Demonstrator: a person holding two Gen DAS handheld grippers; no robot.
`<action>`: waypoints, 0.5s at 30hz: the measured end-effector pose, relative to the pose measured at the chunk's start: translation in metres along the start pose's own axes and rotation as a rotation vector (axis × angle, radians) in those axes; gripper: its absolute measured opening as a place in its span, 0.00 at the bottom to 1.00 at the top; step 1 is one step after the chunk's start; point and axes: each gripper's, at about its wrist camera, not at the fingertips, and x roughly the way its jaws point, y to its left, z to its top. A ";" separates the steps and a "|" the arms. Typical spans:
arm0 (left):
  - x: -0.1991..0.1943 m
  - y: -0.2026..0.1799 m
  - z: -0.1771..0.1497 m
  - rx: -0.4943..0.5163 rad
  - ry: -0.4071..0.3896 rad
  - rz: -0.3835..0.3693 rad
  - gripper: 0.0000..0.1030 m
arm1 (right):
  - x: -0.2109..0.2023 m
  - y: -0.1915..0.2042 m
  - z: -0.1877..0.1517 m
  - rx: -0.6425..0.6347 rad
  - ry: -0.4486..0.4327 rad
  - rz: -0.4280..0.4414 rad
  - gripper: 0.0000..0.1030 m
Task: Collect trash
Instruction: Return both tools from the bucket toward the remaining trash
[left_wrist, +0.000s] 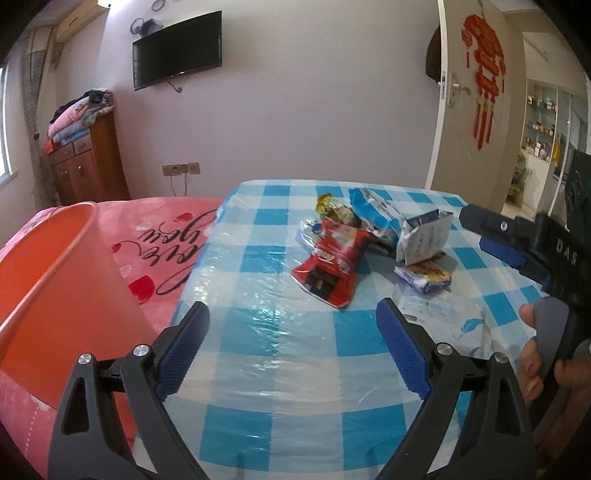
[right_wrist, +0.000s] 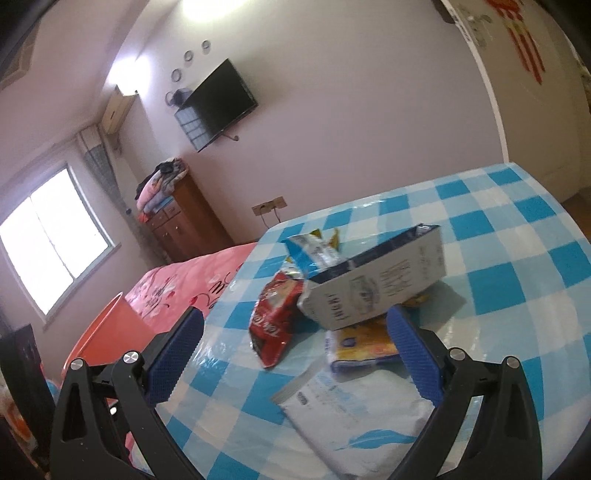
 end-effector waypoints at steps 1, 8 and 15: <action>0.001 -0.002 -0.001 0.003 0.004 -0.002 0.89 | 0.000 -0.003 0.001 0.008 0.001 -0.001 0.95; 0.009 -0.016 0.000 0.027 0.029 -0.013 0.89 | 0.001 -0.033 0.003 0.107 0.029 0.006 0.95; 0.025 -0.035 0.016 0.018 0.048 -0.092 0.89 | -0.003 -0.067 0.010 0.200 0.038 -0.025 0.95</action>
